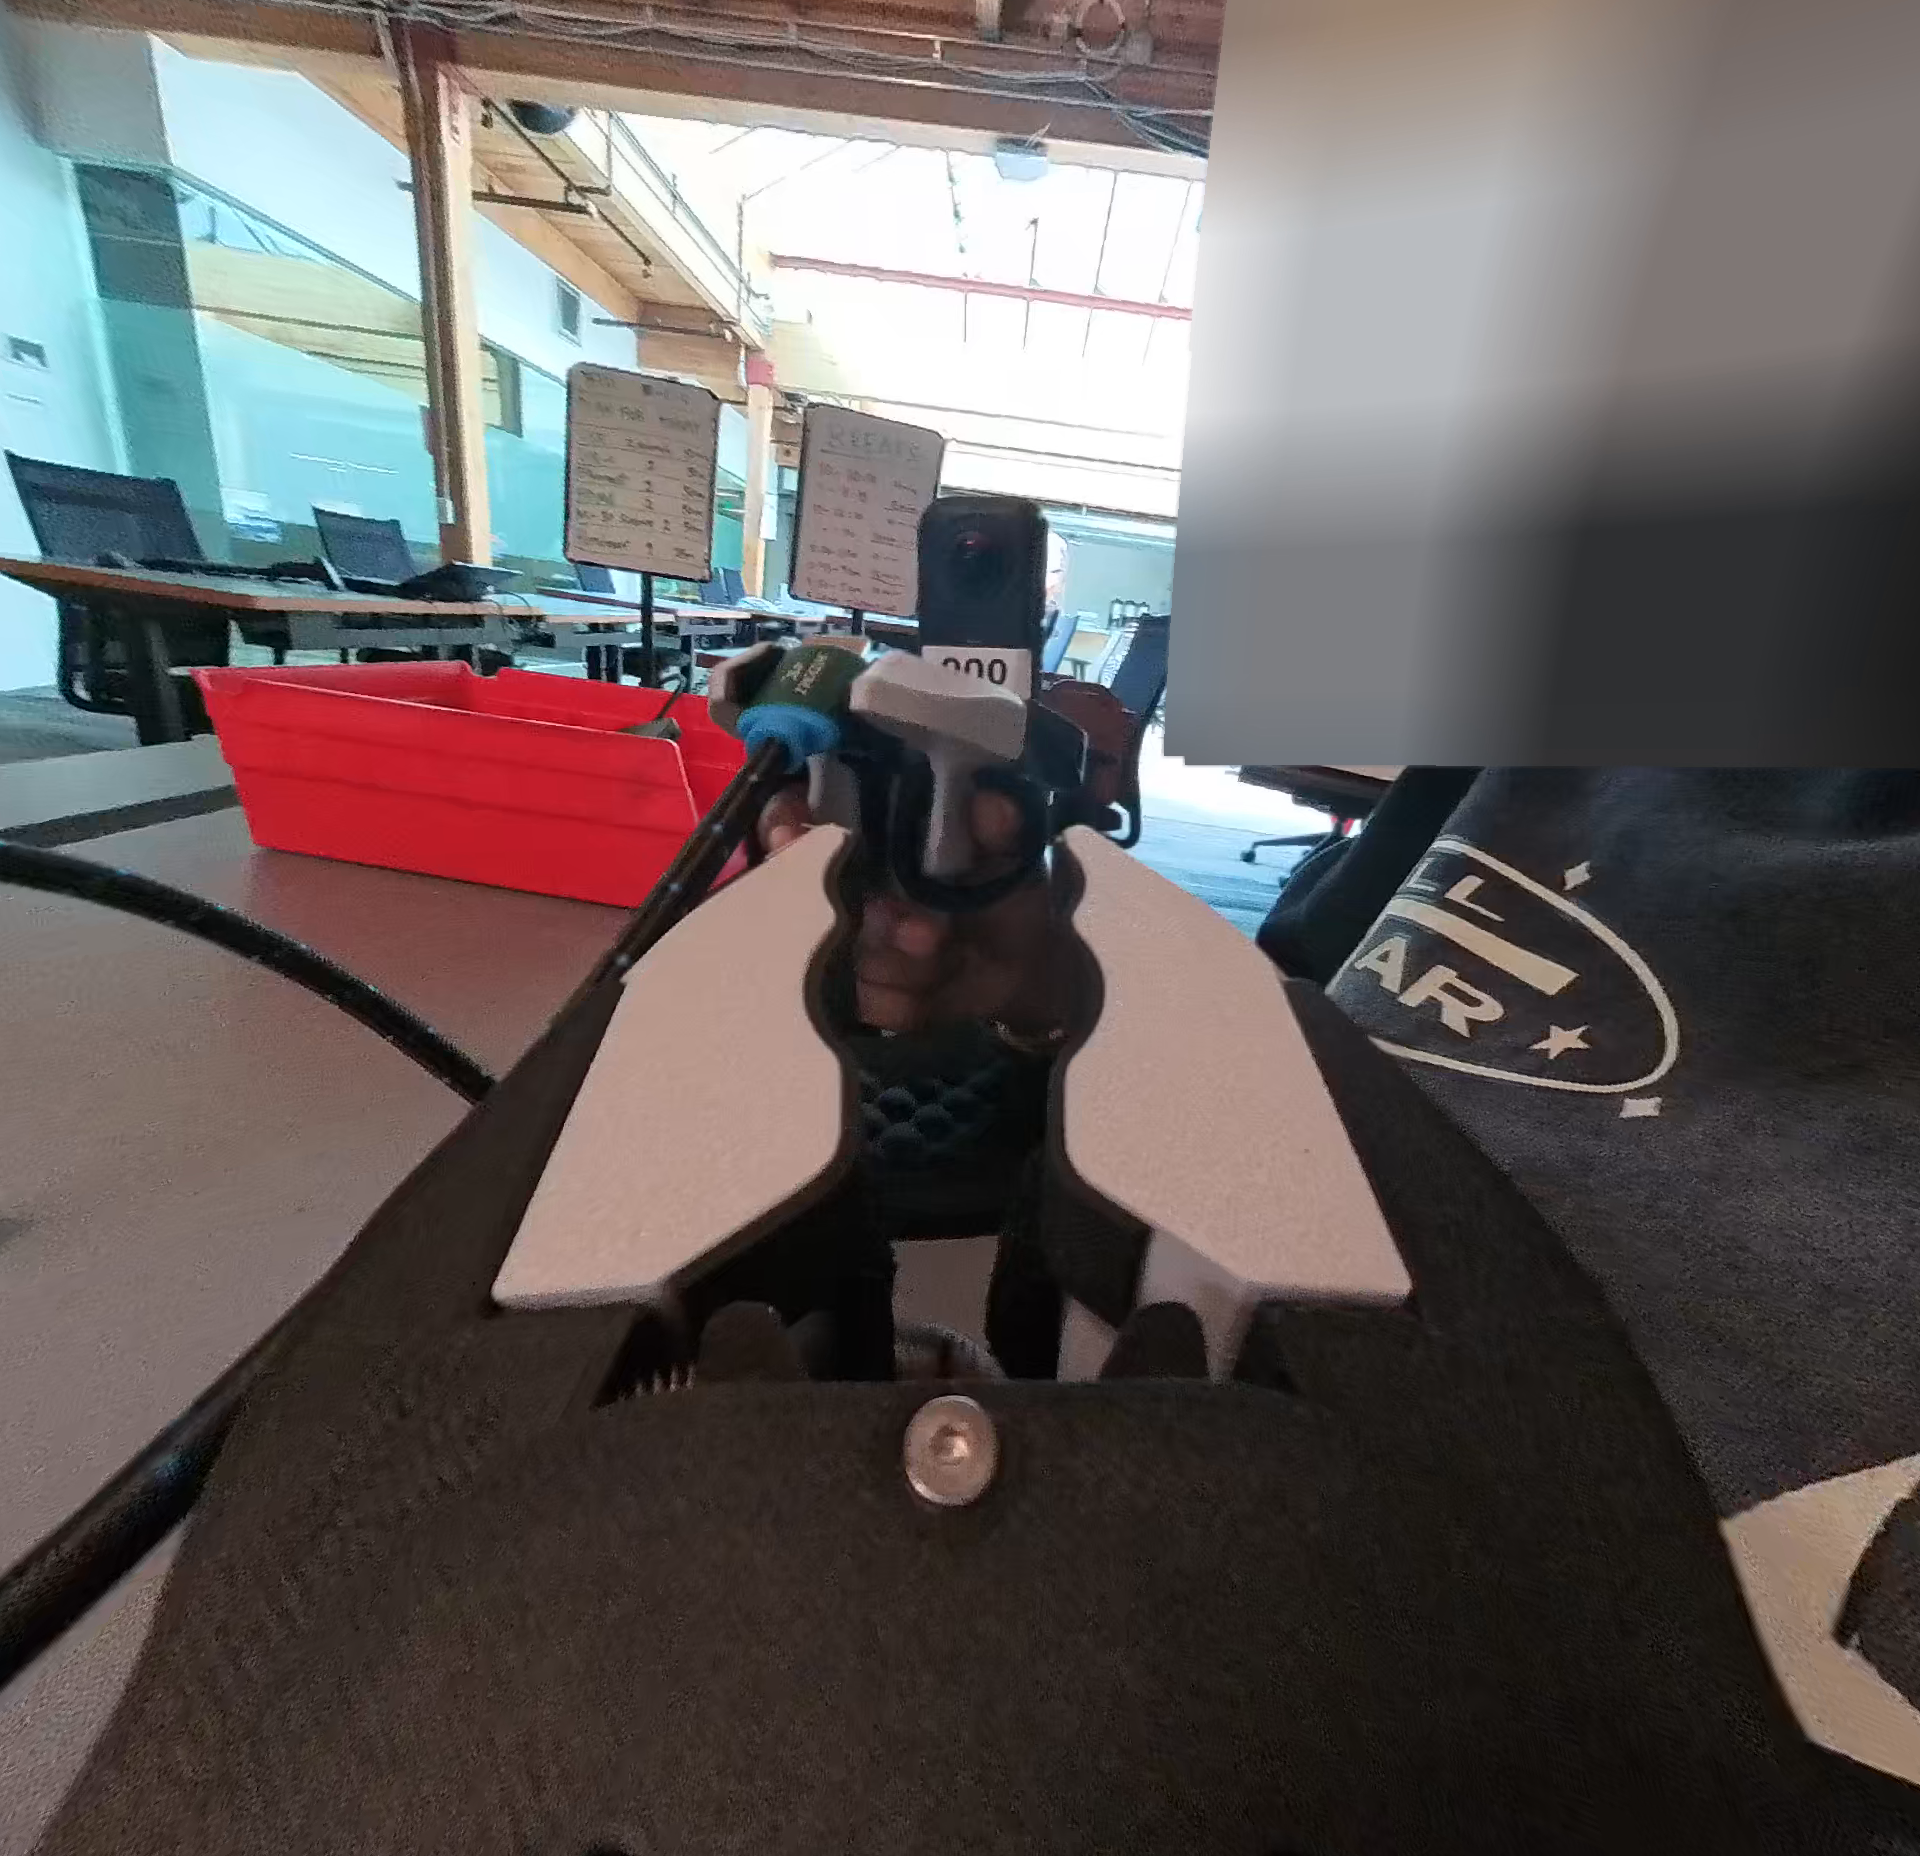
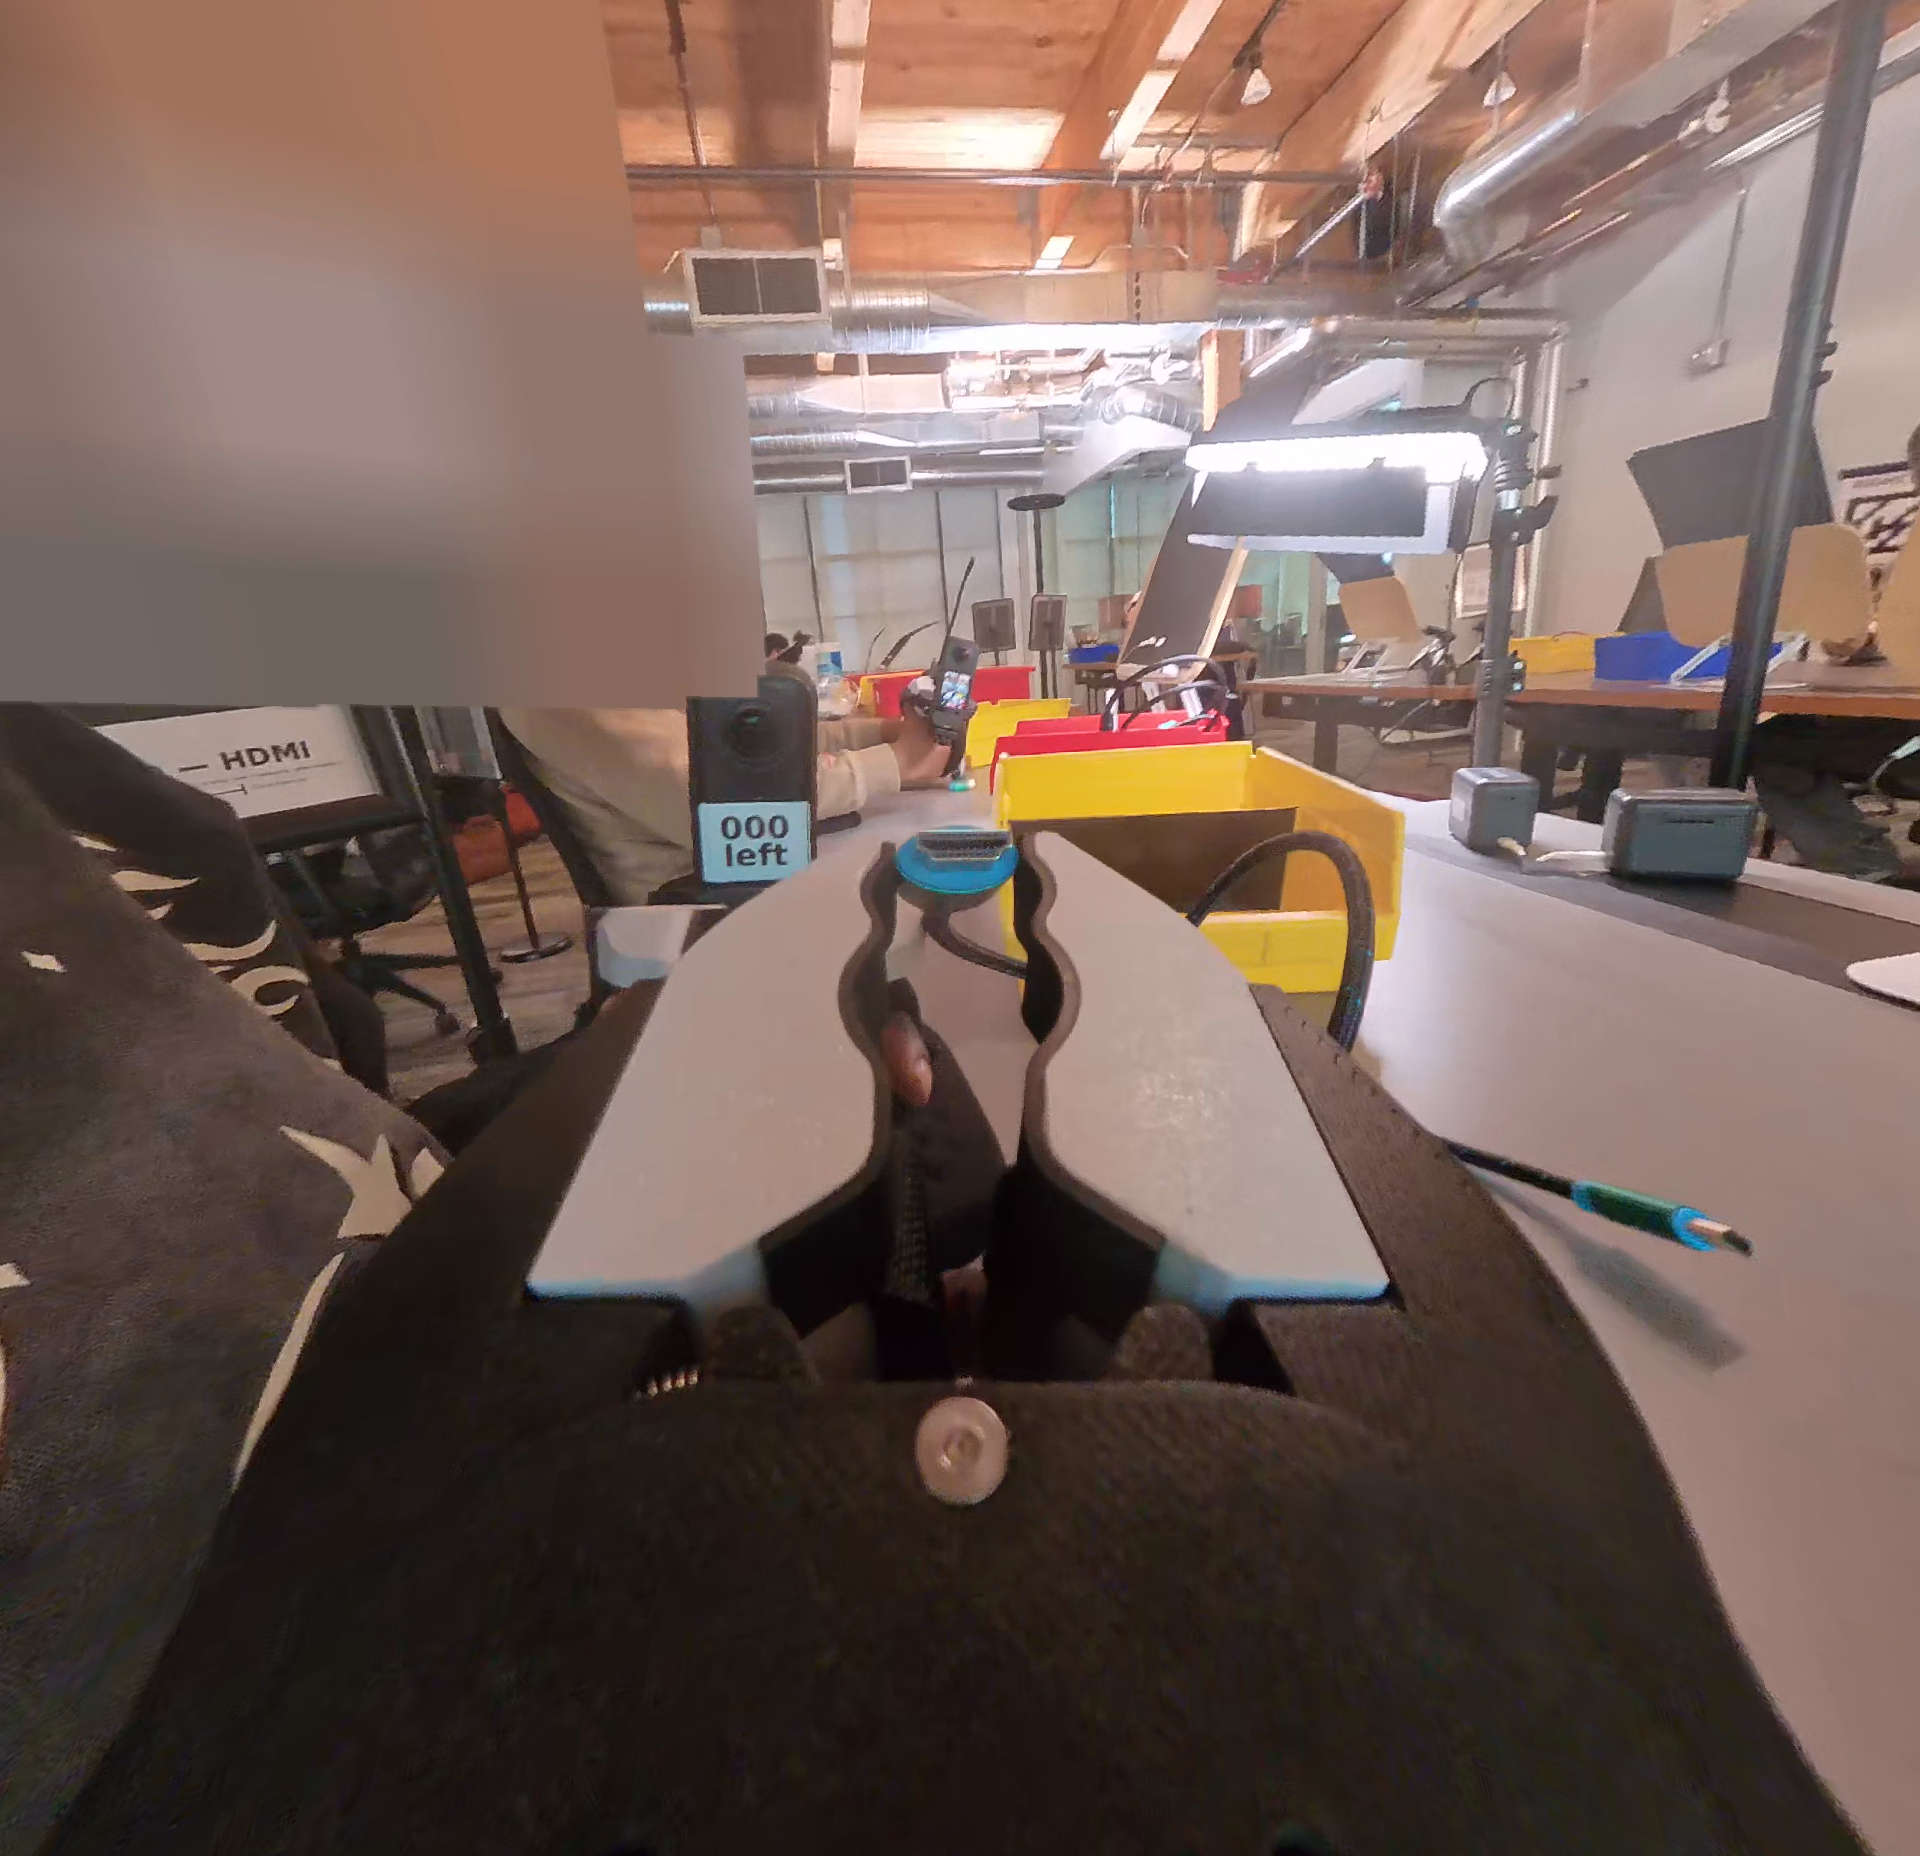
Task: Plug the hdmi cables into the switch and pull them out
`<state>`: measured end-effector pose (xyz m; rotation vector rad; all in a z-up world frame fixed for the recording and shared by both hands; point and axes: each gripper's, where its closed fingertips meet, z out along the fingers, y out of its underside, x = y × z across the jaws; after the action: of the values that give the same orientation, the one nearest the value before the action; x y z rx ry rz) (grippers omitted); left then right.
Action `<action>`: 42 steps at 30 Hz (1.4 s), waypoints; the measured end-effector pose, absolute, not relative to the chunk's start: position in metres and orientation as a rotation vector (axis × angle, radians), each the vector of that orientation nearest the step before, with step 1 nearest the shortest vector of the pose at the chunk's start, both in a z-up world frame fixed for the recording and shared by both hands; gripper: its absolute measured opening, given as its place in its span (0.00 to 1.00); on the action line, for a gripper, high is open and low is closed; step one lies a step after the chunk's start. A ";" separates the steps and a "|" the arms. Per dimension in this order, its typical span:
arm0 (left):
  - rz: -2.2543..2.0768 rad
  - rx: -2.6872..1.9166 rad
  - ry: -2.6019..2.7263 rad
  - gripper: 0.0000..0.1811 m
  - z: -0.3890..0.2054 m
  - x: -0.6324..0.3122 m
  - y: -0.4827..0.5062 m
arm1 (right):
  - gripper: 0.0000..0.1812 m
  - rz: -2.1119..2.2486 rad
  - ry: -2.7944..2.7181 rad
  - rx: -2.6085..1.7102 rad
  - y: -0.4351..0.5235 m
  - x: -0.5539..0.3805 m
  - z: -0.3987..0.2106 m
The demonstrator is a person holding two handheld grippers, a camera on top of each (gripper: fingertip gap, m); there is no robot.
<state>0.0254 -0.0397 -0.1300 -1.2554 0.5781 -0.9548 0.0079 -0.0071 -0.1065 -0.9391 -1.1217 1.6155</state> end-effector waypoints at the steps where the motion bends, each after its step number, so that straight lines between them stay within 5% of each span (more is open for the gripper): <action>1: -0.958 -1.255 0.578 0.20 -0.130 0.025 -0.040 | 0.12 1.615 -1.101 -0.931 -0.006 0.009 -0.105; 5: -0.895 -1.161 0.611 0.20 -0.121 0.019 -0.047 | 0.12 1.665 -1.071 -0.940 -0.003 0.010 -0.103; 11: -0.021 -0.953 0.596 0.22 -0.104 -0.016 -0.041 | 0.12 1.629 -1.202 -0.926 -0.021 0.003 -0.114; 14: -0.011 -1.133 0.735 0.21 -0.134 0.002 -0.023 | 0.12 1.540 -1.278 -0.887 -0.031 -0.001 -0.120; 17: 0.084 -1.178 0.784 0.05 -0.143 -0.001 -0.018 | 0.12 1.442 -1.356 -0.855 -0.035 -0.001 -0.126; 28: 0.038 -1.275 1.008 0.03 -0.174 0.020 -0.020 | 0.18 0.143 -1.704 -0.170 -0.024 0.027 -0.152; 34: 0.007 -1.290 1.048 0.03 -0.180 0.025 -0.022 | 0.08 0.213 -1.870 -0.023 -0.042 0.026 -0.164; 42: 0.123 -0.778 0.552 0.11 -0.085 -0.022 -0.058 | 0.05 0.021 -1.596 -0.061 -0.009 0.003 -0.114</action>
<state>-0.0218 -0.0580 -0.0853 -0.7784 0.5517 0.1232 0.0028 -0.0095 -0.1138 -0.0606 -1.5961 0.0206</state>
